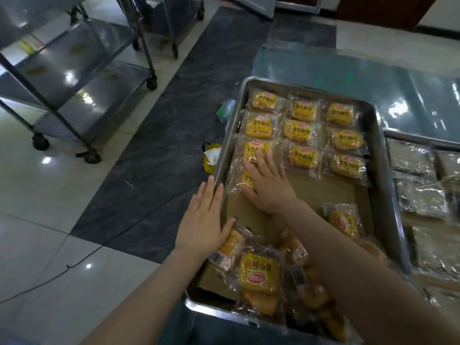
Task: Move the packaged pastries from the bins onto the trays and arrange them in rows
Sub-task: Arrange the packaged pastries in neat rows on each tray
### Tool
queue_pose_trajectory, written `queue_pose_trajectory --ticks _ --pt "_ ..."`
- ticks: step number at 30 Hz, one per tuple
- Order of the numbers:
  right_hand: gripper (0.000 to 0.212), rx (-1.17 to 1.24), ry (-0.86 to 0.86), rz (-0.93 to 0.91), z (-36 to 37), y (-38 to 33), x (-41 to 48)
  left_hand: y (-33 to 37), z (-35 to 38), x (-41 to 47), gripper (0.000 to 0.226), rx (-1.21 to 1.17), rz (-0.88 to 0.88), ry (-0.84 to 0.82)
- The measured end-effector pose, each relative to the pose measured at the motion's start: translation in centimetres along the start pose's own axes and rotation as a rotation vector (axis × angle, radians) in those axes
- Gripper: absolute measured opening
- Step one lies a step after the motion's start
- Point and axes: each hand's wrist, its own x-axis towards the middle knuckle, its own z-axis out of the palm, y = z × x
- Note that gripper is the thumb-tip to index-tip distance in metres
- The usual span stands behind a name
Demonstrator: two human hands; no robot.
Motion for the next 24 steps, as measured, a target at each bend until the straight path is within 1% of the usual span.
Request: queue_pose_trajectory --ticks 6,8,10,11,13,15,16,17,18,20,22,24 --pt "0.073 -0.004 -0.03 -0.002 -1.2 -0.2 -0.3 0.3 -0.5 0.0 0.065 -0.033 0.009 -0.012" --pt "0.074 0.057 0.009 0.008 -2.1 -0.3 -1.3 0.4 -0.8 -0.1 0.063 -0.015 0.015 -0.015" --pt "0.072 0.17 0.089 0.045 -3.6 0.1 -3.2 0.5 -1.0 -0.1 0.063 0.007 0.027 -0.014" --pt "0.067 0.227 0.12 0.072 -4.3 0.6 -4.3 0.5 -1.0 -0.1 0.063 0.021 0.039 -0.014" --pt "0.043 0.253 0.168 0.132 -5.4 2.5 -7.0 0.7 -1.2 -0.3 0.062 0.041 0.071 -0.006" --pt "0.015 0.227 0.162 0.307 -6.3 5.3 -9.8 0.8 -1.4 -0.3 0.062 0.035 0.094 0.003" --pt "0.007 0.197 0.144 0.418 -6.7 6.8 -11.1 0.8 -1.5 -0.4 0.061 0.038 0.109 0.003" --pt "0.01 0.152 0.117 0.514 -7.1 8.2 -12.4 0.9 -1.5 -0.4 0.061 0.052 0.132 -0.004" --pt "0.018 0.109 0.065 0.597 -7.2 9.5 -13.5 0.9 -1.4 -0.5 0.06 0.073 0.16 -0.016" --pt "0.043 0.072 -0.058 0.691 -6.9 10.9 -15.3 1.1 -1.4 -0.5 0.059 0.105 0.209 -0.038" --pt "0.061 0.095 -0.151 0.667 -5.9 10.9 -16.0 1.1 -1.5 -0.5 0.059 0.105 0.22 -0.046" --pt "0.066 0.198 -0.166 0.58 -4.9 10.2 -15.5 1.1 -1.5 -0.6 0.059 0.101 0.226 -0.043"
